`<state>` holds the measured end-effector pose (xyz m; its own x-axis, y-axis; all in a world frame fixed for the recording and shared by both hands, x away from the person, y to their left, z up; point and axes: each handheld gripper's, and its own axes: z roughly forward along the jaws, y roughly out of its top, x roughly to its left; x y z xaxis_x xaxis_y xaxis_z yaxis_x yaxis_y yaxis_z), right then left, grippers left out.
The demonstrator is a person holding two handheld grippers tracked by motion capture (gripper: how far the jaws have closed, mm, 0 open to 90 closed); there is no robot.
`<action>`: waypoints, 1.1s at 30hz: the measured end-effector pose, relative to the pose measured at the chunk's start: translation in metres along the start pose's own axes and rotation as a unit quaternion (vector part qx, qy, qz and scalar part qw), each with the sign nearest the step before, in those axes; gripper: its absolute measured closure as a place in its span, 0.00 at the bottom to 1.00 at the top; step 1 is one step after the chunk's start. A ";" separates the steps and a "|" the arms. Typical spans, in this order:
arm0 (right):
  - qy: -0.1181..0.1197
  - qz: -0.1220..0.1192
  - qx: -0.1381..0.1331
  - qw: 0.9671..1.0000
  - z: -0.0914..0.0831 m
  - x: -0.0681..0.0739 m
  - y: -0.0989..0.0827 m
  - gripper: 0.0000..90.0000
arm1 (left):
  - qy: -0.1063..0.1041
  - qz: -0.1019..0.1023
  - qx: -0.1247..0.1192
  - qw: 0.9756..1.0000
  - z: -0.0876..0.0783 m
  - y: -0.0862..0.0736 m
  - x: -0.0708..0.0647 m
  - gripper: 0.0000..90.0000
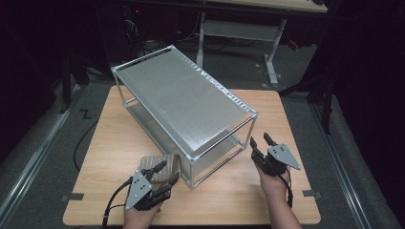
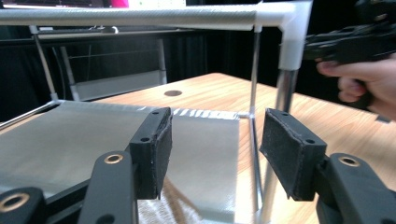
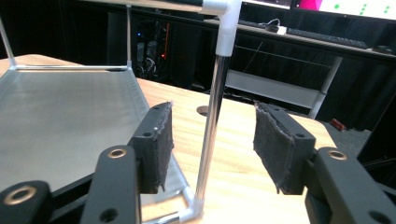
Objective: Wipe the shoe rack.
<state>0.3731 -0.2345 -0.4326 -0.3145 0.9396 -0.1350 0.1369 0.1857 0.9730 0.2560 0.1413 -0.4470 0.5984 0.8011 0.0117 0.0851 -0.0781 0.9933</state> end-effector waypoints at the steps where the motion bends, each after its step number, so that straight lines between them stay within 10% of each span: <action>1: 0.000 0.002 0.000 1.000 0.003 -0.001 0.001 0.54 | -0.005 0.000 0.000 1.000 0.000 0.000 -0.002 0.48; 16: 0.003 0.029 0.028 0.999 0.053 -0.008 0.009 0.66 | -0.072 -0.012 0.017 0.997 0.036 0.009 -0.031 0.57; 33: 0.000 0.025 0.034 0.999 0.056 -0.006 0.008 0.90 | -0.046 0.006 0.019 0.999 0.041 0.008 -0.036 0.89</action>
<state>0.4287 -0.2225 -0.4346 -0.3052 0.9483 -0.0870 0.2160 0.1579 0.9635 0.2675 0.0880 -0.4444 0.6706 0.7418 0.0105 0.1064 -0.1102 0.9882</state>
